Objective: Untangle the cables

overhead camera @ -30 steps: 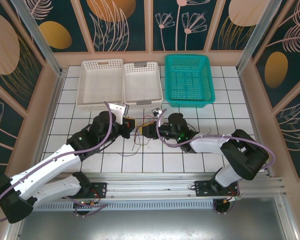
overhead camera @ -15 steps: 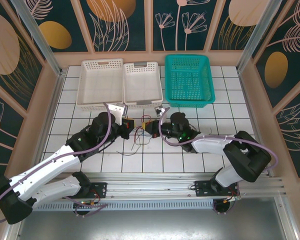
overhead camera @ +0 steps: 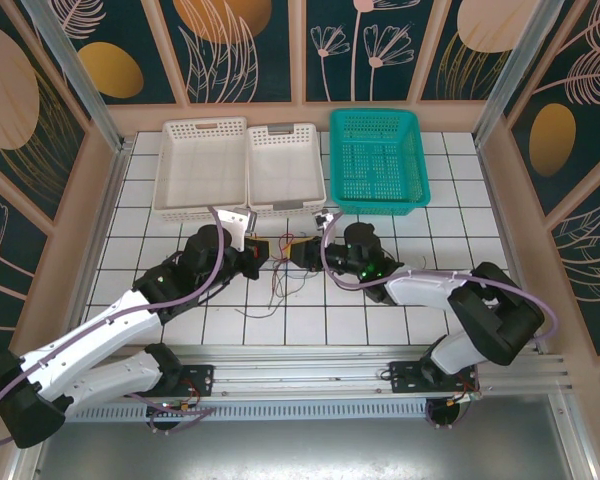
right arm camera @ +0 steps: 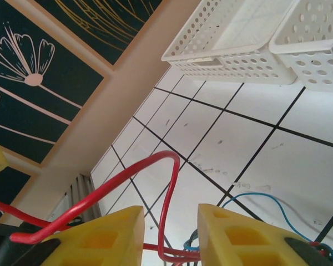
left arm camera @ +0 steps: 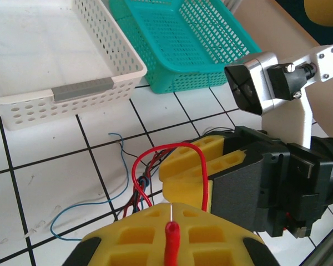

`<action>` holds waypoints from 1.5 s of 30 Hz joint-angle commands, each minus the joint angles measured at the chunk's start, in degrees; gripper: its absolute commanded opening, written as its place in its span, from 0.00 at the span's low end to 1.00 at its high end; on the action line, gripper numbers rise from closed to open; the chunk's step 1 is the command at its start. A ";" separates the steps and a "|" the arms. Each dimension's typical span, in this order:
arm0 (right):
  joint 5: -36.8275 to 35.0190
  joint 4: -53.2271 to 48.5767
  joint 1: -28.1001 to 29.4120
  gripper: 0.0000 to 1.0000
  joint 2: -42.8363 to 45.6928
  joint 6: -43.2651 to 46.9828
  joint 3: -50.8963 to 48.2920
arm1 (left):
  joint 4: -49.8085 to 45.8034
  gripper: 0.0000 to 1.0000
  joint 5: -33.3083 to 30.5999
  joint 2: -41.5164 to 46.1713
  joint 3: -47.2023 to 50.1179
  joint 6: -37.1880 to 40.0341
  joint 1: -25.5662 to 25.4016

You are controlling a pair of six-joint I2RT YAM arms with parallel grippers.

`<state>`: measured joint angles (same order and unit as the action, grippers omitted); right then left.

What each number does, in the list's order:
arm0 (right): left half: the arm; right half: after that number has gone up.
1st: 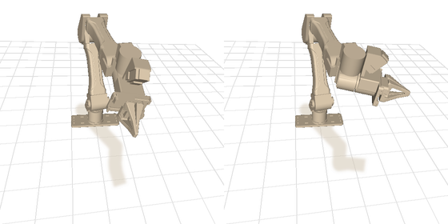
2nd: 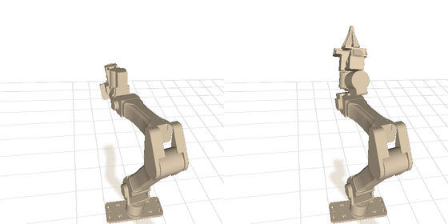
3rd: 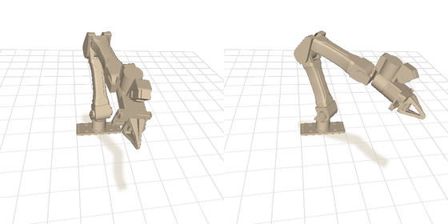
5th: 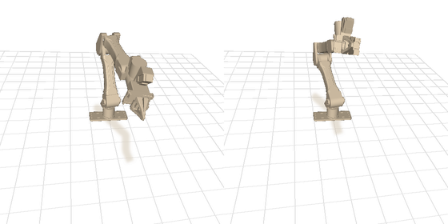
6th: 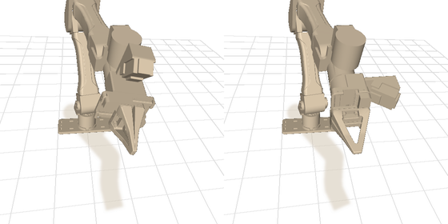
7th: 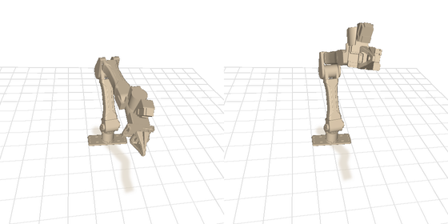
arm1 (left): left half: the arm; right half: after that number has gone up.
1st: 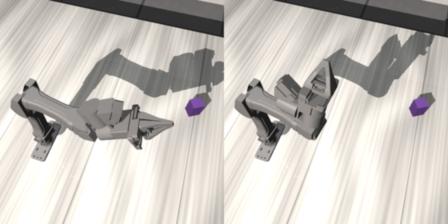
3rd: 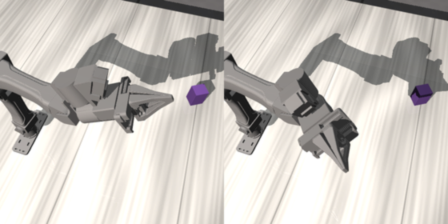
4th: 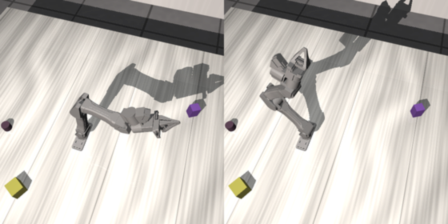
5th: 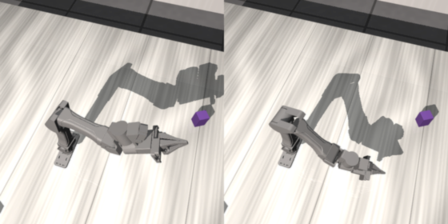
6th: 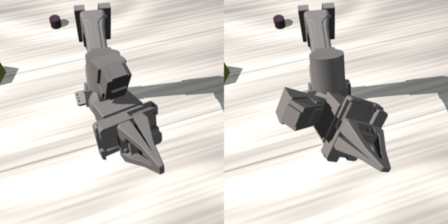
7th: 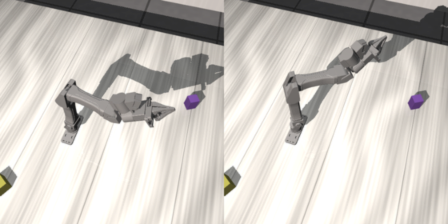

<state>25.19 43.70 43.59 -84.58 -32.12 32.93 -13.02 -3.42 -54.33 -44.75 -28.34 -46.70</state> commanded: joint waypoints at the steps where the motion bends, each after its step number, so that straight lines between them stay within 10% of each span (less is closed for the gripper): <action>1: 0.64 1.32 0.44 0.34 -1.48 -0.49 2.36 | 2.64 0.00 0.61 0.26 0.53 -0.82 0.29; 15: 1.62 4.78 3.47 0.39 -5.94 -2.50 4.51 | 3.88 0.00 1.75 0.71 1.71 -1.34 0.35; 26: -2.60 1.74 3.42 0.00 -4.96 -1.77 4.98 | 3.06 0.00 0.95 2.87 3.09 -1.37 0.29; 45: -11.55 -10.92 -15.13 0.00 27.48 -3.63 -8.72 | -9.71 0.00 -10.74 5.87 0.23 -2.05 0.29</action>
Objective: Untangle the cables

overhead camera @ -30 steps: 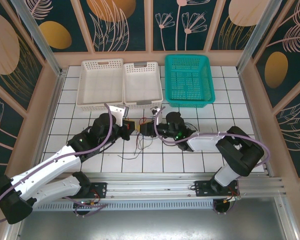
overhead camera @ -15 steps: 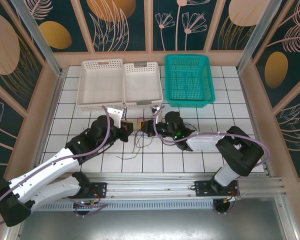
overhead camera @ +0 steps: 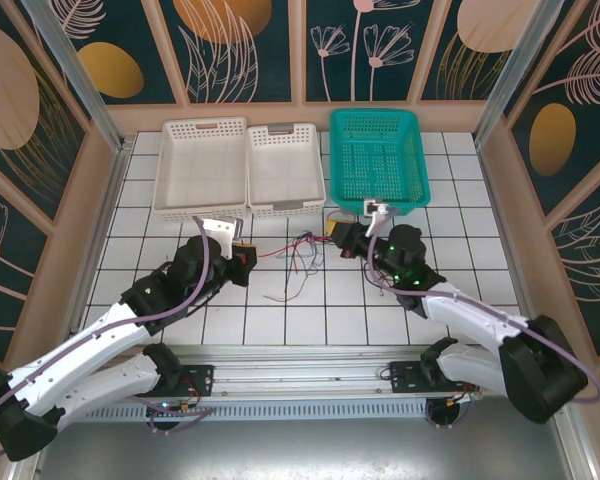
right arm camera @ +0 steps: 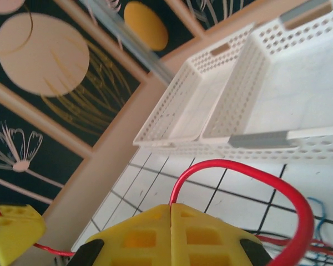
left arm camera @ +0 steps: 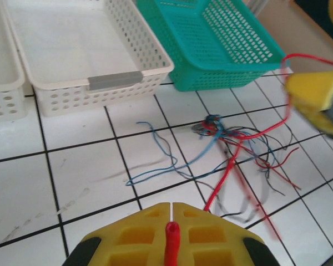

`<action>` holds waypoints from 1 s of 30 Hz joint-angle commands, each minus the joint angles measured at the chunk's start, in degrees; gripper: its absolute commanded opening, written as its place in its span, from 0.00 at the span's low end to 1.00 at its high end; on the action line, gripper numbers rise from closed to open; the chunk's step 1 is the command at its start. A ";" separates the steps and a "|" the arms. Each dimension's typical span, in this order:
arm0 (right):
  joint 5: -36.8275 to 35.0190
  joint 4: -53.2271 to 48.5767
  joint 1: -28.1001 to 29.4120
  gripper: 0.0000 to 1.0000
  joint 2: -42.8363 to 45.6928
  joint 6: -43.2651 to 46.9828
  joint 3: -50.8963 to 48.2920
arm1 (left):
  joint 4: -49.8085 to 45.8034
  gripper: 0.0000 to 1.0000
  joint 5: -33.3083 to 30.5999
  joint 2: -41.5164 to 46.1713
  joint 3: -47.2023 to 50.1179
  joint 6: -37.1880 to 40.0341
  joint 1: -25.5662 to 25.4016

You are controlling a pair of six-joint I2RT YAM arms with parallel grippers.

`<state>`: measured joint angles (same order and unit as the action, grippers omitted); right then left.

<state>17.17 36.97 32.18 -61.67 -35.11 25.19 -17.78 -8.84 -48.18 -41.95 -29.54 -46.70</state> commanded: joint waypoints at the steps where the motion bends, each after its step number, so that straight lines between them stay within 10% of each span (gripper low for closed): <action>1: -3.42 -5.36 -5.47 0.00 6.83 -1.02 -1.51 | -6.73 0.00 -7.29 -0.65 -3.66 -1.08 0.30; 15: 9.40 -9.96 -19.10 0.00 14.69 -3.16 -1.30 | -16.17 0.00 -13.49 0.91 -8.76 -1.74 0.56; 18: 16.17 -6.78 -13.98 0.01 9.53 -1.59 0.01 | -12.68 0.00 -10.51 -0.31 -7.81 -2.29 0.59; 25: 9.92 -0.35 5.22 0.49 2.80 2.86 0.69 | -4.73 0.00 -4.12 -5.40 -8.04 -3.16 0.59; 30: 8.89 -0.13 11.60 0.57 -5.24 3.28 2.46 | -2.56 0.00 -3.21 -7.65 -9.04 -4.02 0.61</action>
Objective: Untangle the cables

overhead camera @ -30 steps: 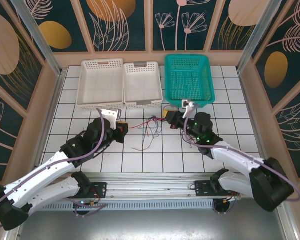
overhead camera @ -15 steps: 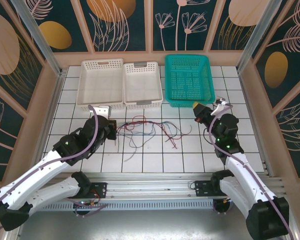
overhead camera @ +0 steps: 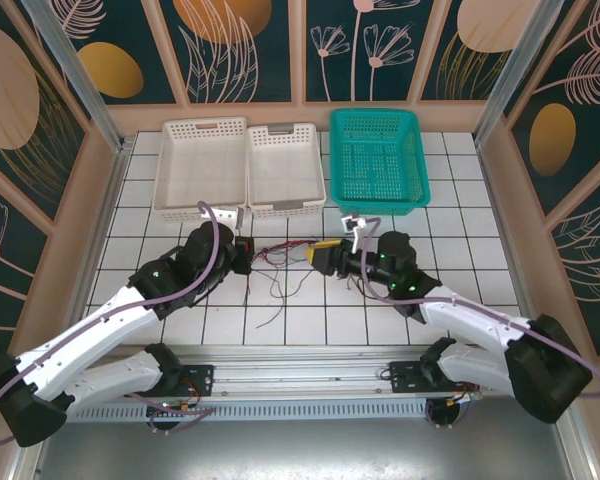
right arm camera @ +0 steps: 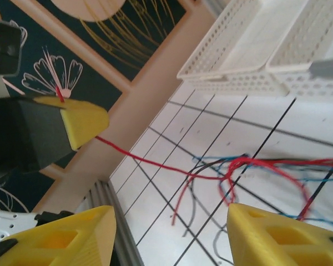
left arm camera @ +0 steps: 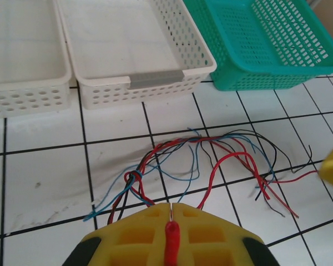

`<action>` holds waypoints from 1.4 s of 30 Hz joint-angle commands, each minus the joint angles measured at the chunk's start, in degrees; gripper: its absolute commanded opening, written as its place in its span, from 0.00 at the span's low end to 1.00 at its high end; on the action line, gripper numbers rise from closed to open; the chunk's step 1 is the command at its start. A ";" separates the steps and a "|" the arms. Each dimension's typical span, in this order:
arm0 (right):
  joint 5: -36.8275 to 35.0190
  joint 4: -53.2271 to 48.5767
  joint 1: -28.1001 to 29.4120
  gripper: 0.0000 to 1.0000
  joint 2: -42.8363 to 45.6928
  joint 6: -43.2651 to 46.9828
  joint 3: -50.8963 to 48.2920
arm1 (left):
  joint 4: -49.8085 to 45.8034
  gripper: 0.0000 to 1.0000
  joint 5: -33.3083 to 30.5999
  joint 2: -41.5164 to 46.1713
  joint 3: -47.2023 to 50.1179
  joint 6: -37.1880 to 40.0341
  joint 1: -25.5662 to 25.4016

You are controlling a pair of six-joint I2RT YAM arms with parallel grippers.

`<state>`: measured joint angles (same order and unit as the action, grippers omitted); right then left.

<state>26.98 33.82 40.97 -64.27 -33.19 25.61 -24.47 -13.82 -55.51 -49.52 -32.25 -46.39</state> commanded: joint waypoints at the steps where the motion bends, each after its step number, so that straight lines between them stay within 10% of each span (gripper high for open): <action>1: -1.52 2.67 3.93 0.58 -4.09 1.55 2.24 | 4.54 0.00 2.00 -0.51 -1.57 -1.49 0.26; 20: -18.29 5.10 8.60 0.65 -22.63 -3.16 8.06 | 11.54 0.00 7.32 -1.90 0.55 -4.92 0.25; 27: -24.26 6.86 7.86 0.34 -23.16 -4.73 8.61 | 11.55 0.00 7.60 -0.51 1.50 -5.38 0.29; 34: -25.17 7.34 6.58 0.28 -22.47 -5.24 8.38 | 12.80 0.00 8.42 0.05 2.93 -5.84 0.27; 38: -26.38 5.86 6.42 0.00 -21.18 -4.21 7.97 | 11.79 0.00 7.53 0.67 2.61 -5.82 0.31; 42: -29.23 2.41 3.50 0.00 -14.64 -3.46 3.86 | 6.31 0.00 2.86 4.22 1.30 -4.90 0.28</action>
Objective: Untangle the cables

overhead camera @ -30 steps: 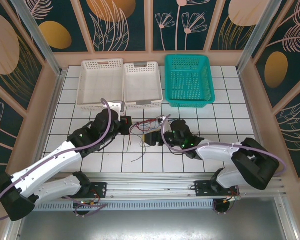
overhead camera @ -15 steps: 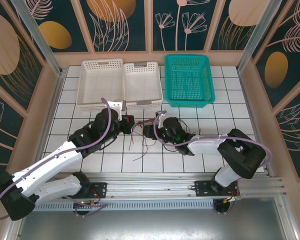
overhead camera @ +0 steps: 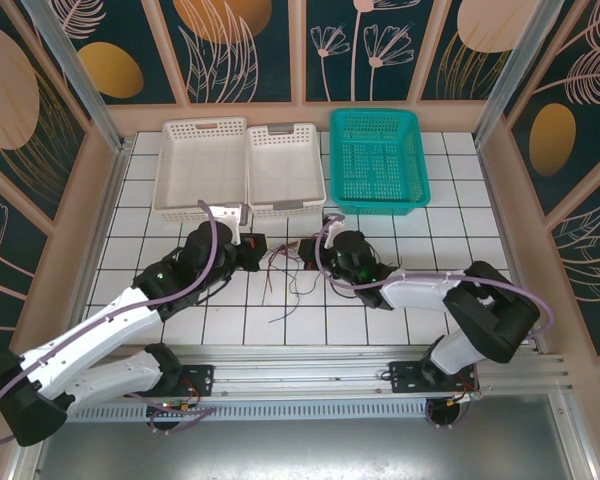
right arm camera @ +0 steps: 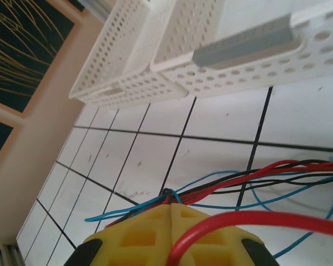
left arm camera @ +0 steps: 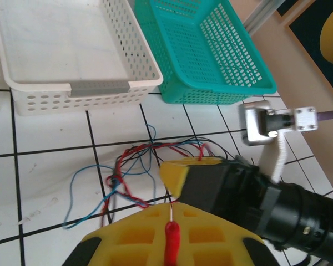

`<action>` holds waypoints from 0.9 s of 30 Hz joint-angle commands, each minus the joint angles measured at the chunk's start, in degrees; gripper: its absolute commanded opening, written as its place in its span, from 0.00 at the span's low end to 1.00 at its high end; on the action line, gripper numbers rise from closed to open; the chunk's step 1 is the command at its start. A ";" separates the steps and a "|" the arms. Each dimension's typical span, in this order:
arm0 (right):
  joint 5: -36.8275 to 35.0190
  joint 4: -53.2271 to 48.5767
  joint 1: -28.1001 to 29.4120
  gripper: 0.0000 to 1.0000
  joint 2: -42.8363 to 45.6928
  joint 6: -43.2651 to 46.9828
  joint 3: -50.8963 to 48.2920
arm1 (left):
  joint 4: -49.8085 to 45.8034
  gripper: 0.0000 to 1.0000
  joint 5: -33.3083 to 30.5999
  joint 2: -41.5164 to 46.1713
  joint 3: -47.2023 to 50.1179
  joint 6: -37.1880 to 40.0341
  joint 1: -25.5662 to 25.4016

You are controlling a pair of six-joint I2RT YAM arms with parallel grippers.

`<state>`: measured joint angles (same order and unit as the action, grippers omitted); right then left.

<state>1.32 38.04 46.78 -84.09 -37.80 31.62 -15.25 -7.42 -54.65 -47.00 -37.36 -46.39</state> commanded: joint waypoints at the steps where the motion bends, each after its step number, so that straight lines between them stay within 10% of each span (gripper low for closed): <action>1: -3.91 -3.22 -3.69 0.00 6.91 1.14 -3.07 | -4.57 0.00 -4.76 4.28 -1.74 0.49 0.27; 12: -2.45 -17.38 -21.18 0.00 27.93 2.72 -10.53 | -21.12 0.00 -16.97 10.47 -7.92 2.56 0.32; 27: -0.31 -31.76 -36.45 0.00 33.26 1.95 -7.92 | -31.58 0.00 -26.79 11.76 -19.20 6.82 0.25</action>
<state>18.59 19.99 19.20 -50.04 -37.93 25.23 -37.26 -16.47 -47.09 -61.65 -33.87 -48.47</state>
